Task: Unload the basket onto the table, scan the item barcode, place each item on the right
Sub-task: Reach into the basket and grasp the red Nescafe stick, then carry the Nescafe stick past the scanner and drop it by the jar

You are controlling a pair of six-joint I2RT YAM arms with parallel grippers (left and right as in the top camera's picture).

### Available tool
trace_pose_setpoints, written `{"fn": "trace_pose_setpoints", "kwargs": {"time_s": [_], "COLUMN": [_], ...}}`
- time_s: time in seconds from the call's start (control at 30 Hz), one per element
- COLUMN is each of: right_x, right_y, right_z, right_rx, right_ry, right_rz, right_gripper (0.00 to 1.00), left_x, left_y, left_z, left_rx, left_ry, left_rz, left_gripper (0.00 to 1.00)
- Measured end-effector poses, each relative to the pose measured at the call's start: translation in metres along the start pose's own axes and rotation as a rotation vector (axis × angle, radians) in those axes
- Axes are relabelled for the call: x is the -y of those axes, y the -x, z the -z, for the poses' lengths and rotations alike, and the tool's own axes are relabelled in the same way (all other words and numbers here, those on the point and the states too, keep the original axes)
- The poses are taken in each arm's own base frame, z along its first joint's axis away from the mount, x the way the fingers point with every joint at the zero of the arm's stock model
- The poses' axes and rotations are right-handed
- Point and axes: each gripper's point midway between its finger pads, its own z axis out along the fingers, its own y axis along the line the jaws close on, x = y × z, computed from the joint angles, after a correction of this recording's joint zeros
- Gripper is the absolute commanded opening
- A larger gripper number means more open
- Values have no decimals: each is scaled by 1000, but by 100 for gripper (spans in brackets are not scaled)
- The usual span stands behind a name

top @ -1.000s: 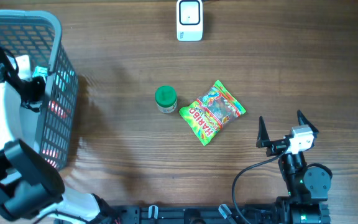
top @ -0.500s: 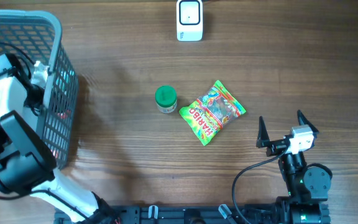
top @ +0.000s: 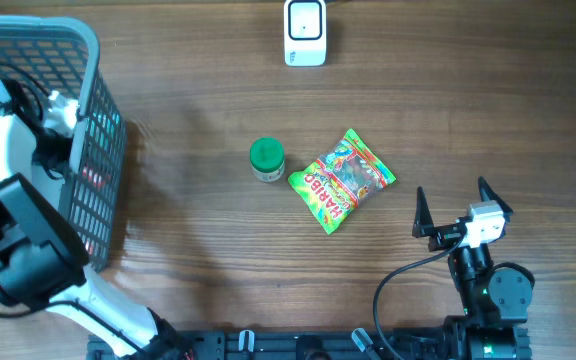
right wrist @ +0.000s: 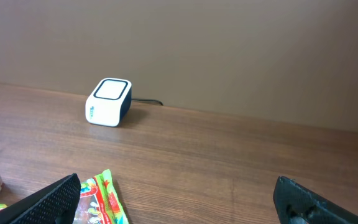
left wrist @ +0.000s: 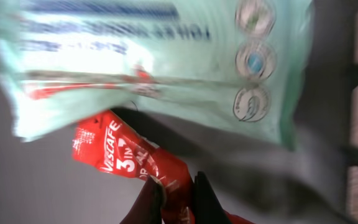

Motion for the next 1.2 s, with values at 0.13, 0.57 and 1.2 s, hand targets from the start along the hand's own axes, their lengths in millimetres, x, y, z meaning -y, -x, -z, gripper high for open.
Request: {"fn": "trace_pose_setpoints", "kwargs": {"time_s": [0.13, 0.57, 1.2], "right_x": [0, 0, 0], "right_y": [0, 0, 0], "right_z": [0, 0, 0], "right_rx": [0, 0, 0], "right_ry": [0, 0, 0], "right_rz": [0, 0, 0], "right_gripper": [100, 100, 100], "left_x": [-19, 46, 287], "left_y": [36, 83, 19], "left_z": [90, 279, 144], "left_rx": [195, 778, 367], "left_ry": [156, 133, -592], "left_rz": [31, -54, -291], "left_gripper": [4, 4, 4]}}
